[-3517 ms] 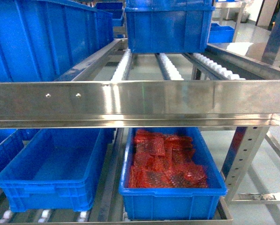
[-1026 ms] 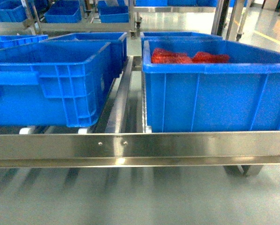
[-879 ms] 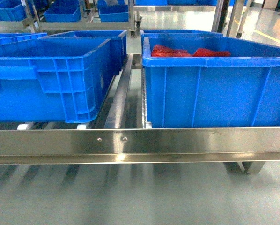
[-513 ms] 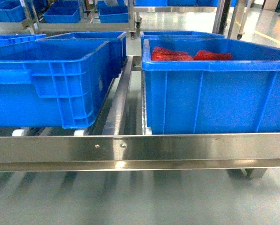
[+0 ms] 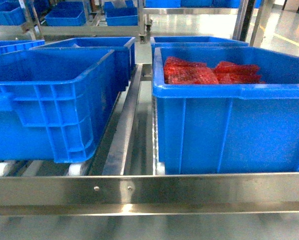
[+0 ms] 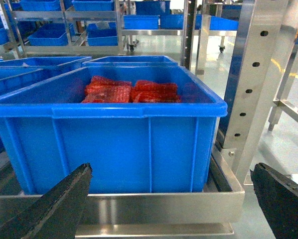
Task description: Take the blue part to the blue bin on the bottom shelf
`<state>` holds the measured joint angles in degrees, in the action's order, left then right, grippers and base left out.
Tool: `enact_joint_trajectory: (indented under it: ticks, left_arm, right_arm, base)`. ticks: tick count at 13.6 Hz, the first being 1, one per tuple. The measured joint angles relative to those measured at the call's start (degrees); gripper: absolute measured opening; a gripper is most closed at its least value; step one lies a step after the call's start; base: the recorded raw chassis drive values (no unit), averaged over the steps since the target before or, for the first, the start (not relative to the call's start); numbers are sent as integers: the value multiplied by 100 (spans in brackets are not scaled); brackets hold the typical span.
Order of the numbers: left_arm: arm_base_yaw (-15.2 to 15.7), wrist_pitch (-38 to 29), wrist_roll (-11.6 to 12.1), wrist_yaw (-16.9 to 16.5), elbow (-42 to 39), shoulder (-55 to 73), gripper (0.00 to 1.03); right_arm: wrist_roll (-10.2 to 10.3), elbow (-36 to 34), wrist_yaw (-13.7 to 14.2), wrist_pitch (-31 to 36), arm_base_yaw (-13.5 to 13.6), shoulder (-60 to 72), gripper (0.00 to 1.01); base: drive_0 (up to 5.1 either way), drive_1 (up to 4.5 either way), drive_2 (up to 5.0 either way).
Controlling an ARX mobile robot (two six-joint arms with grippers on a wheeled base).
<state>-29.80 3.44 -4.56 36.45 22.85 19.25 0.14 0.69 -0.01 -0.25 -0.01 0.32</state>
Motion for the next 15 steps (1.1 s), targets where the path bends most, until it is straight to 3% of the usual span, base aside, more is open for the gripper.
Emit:
enact_joint_trajectory:
  ticks: [15]
  left_arm:
    - [0,2,-2,0,0,20,43]
  right_arm:
    - [0,0,2,-4,0,0,98]
  base:
    - [-5,387,-396]
